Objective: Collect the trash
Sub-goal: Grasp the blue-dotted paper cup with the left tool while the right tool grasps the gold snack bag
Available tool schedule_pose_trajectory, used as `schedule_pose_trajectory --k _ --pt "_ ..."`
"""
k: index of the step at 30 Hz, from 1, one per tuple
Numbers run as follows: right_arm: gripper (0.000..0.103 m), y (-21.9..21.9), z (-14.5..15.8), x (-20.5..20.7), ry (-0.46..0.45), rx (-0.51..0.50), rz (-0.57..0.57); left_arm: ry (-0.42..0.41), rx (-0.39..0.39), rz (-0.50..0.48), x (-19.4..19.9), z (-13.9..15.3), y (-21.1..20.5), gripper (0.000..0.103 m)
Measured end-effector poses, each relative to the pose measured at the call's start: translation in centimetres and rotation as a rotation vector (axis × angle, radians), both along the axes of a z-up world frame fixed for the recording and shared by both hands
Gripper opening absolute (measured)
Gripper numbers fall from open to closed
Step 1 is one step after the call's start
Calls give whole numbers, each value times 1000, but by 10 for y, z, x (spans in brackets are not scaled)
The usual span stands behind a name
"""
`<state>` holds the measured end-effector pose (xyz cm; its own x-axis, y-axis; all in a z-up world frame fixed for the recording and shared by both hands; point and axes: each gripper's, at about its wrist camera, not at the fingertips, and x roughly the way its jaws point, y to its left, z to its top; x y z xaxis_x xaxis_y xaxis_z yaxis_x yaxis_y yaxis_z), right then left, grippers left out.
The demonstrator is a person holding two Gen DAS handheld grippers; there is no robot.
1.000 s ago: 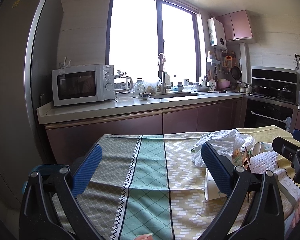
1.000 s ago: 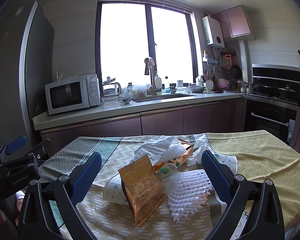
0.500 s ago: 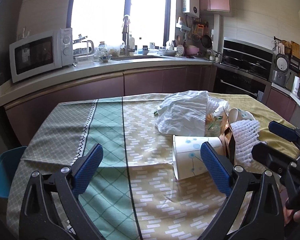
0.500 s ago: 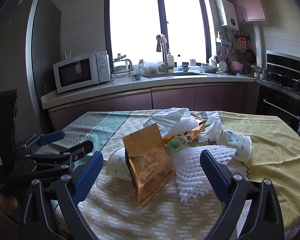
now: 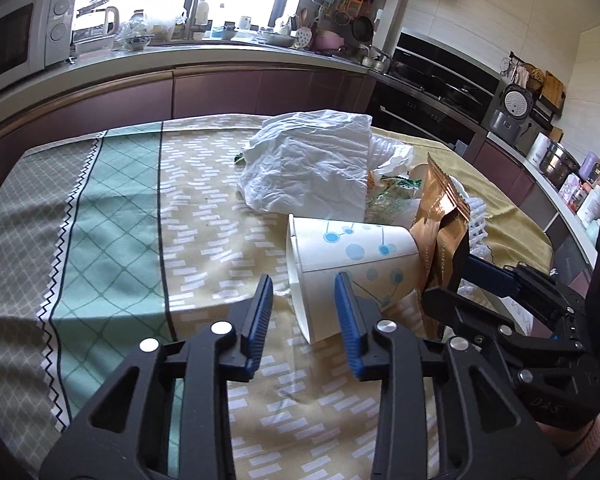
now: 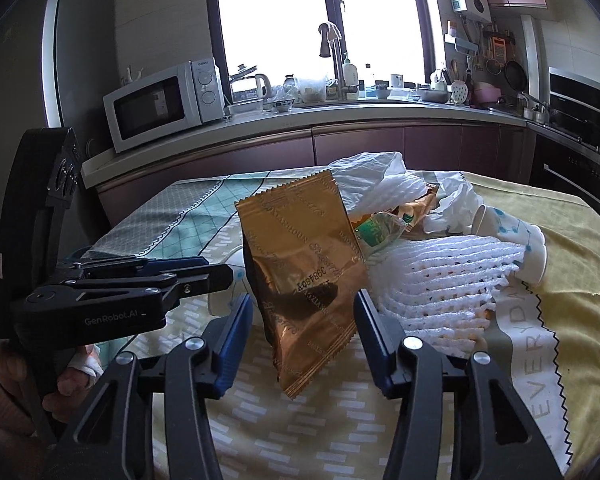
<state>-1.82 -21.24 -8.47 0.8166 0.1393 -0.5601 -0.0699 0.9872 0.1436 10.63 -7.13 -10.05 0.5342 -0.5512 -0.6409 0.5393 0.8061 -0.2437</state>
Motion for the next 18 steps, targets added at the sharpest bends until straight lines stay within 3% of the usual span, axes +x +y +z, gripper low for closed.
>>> schedule_pose_trajectory --k 2,5,10,18 --pt "27 -4 0 0 1 26 11 10 -16 -23 0 2 -1 15" --pt "14 -7 3 -1 -4 29 18 22 -32 -37 -1 4 -3 6" --pt "10 -12 8 -1 -13 46 19 46 -94 -56 -4 9 4 4" --pt "2 -3 21 -3 -31 56 70 20 -162 -30 -16 29 41 3"
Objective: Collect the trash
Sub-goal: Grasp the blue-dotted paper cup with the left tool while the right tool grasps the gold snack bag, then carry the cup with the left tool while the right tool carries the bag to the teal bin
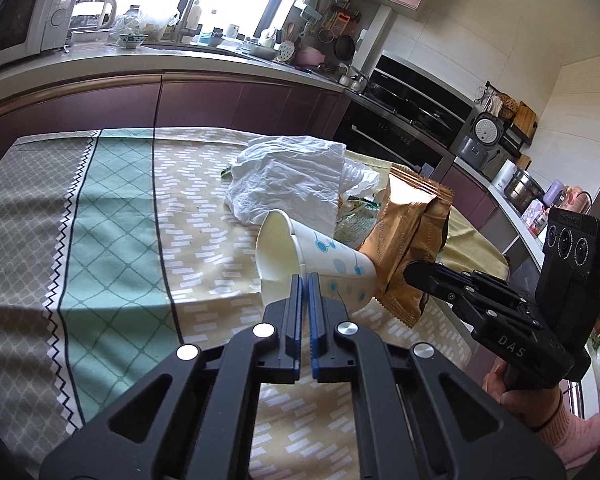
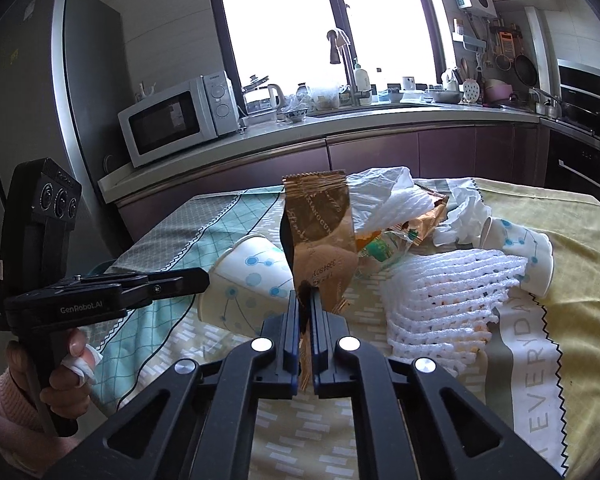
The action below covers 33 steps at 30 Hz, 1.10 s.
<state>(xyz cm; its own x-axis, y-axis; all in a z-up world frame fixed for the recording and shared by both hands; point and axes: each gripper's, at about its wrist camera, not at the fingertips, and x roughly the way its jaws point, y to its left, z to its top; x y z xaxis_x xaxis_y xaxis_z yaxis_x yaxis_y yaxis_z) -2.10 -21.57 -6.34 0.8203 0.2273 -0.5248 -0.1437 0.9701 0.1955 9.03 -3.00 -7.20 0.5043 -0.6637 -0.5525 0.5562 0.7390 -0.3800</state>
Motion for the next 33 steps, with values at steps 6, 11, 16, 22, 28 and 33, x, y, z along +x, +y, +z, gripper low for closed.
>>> schedule_pose_trajectory --k 6,11,16,22,28,33 --pt "2 25 14 9 -17 13 79 -43 -18 79 -16 22 51 3" --pt "2 57 24 23 -31 27 172 -77 -22 163 -28 42 102 3" --pt "2 98 35 42 -33 53 287 -117 -5 275 -41 62 160 3" --pt "2 162 49 72 -32 80 469 -157 30 464 -53 83 243 3" --pt "2 240 58 102 -14 93 641 -142 72 657 -56 87 327 3" --pt "2 297 54 130 41 110 737 -85 100 746 -44 63 379 3"
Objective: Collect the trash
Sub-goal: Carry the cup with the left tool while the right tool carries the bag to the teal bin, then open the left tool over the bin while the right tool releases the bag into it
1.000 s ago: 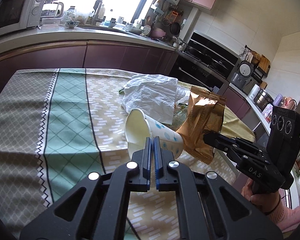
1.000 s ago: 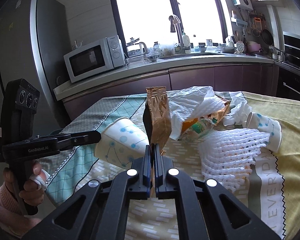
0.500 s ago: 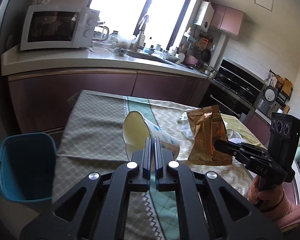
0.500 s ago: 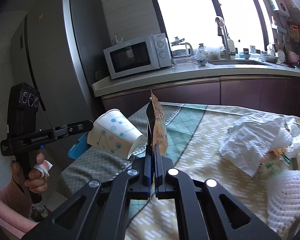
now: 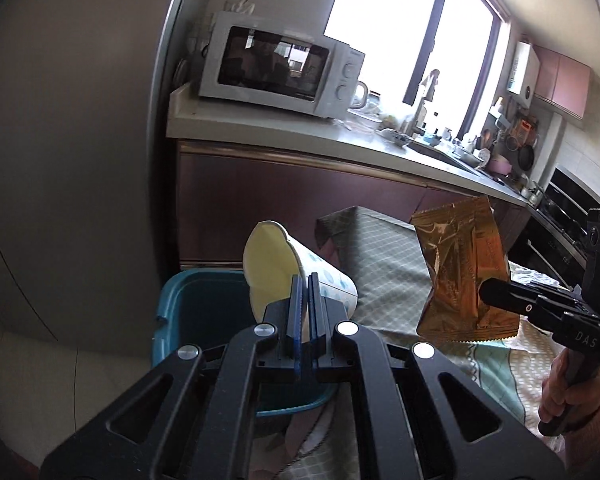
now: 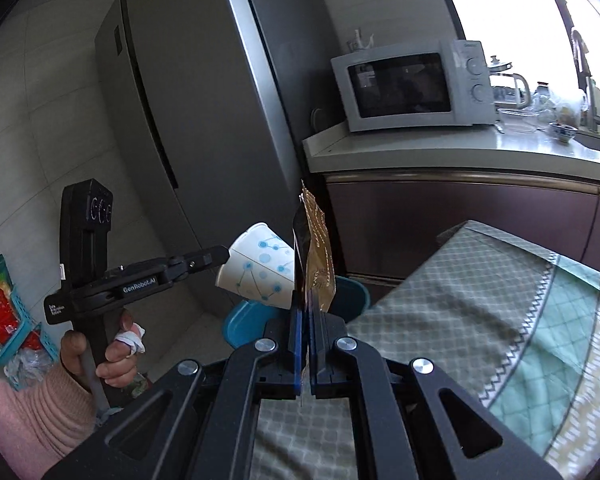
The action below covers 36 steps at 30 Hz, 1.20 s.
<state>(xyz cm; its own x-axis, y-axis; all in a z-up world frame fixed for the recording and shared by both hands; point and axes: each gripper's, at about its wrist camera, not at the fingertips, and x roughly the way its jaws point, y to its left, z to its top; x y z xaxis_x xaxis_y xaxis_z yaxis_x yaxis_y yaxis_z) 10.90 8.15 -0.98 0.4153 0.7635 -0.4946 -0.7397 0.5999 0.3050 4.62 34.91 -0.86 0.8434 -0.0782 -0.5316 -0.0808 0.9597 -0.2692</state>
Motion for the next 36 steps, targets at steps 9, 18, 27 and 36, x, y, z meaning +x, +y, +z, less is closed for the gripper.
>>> schedule_pose_trajectory --k 9,18,27,36 --pt "2 74 -39 34 120 -120 42 140 -37 55 38 -61 33 3" --pt "11 99 -80 54 212 -211 -6 230 -67 43 73 -97 29 4" --pt "27 70 -83 52 224 -156 -49 261 -87 40 81 -125 17 4" --pt "46 2 -50 -1 115 -80 -72 110 -56 -82 62 -87 -28 16"
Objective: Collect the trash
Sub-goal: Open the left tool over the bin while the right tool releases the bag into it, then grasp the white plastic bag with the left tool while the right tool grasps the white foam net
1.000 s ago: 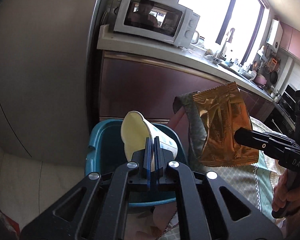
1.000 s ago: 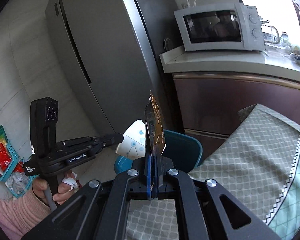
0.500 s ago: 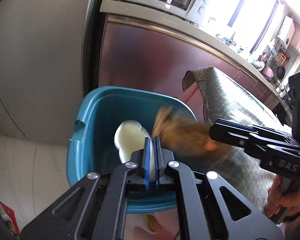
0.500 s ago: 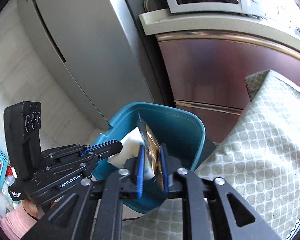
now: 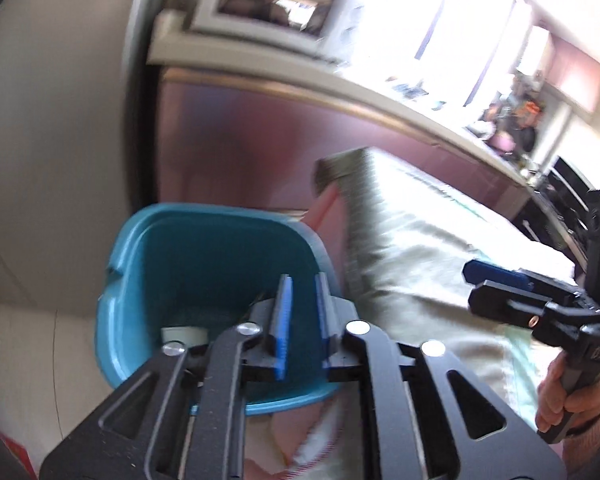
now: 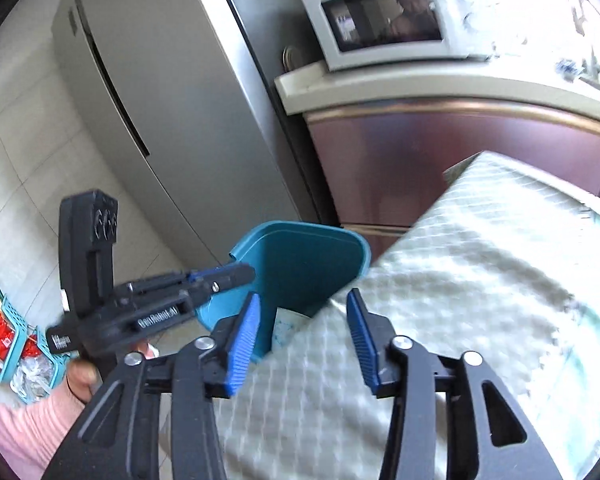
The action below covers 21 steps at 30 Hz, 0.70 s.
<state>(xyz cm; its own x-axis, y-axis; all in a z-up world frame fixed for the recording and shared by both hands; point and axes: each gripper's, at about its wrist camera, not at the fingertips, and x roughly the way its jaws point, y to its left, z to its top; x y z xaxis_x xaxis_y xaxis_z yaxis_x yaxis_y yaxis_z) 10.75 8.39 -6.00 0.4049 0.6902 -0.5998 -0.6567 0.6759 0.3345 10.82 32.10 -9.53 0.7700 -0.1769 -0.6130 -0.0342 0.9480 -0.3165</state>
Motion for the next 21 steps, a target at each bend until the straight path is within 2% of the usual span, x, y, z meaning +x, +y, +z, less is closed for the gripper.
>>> schedule_pose_trajectory --k 2,5,7,9,15,21 --pt "51 -27 8 -12 -31 6 -36 -55 9 -53 -4 16 -21 20" --pt "53 -72 15 -30 -65 11 -114 -115 26 -134 -9 36 -57 31" --pt "53 -101 18 -41 -80 0 -180 -141 37 -196 -8 44 -85 34" --pt "58 -129 18 -53 -92 -23 -257 -156 42 -269 -6 51 -118 36" --pt "59 -214 19 -85 -102 -64 -467 -150 58 -469 0 52 -220 38" --pt "59 -283 20 -105 -109 -87 -636 -125 76 -602 6 44 -311 38"
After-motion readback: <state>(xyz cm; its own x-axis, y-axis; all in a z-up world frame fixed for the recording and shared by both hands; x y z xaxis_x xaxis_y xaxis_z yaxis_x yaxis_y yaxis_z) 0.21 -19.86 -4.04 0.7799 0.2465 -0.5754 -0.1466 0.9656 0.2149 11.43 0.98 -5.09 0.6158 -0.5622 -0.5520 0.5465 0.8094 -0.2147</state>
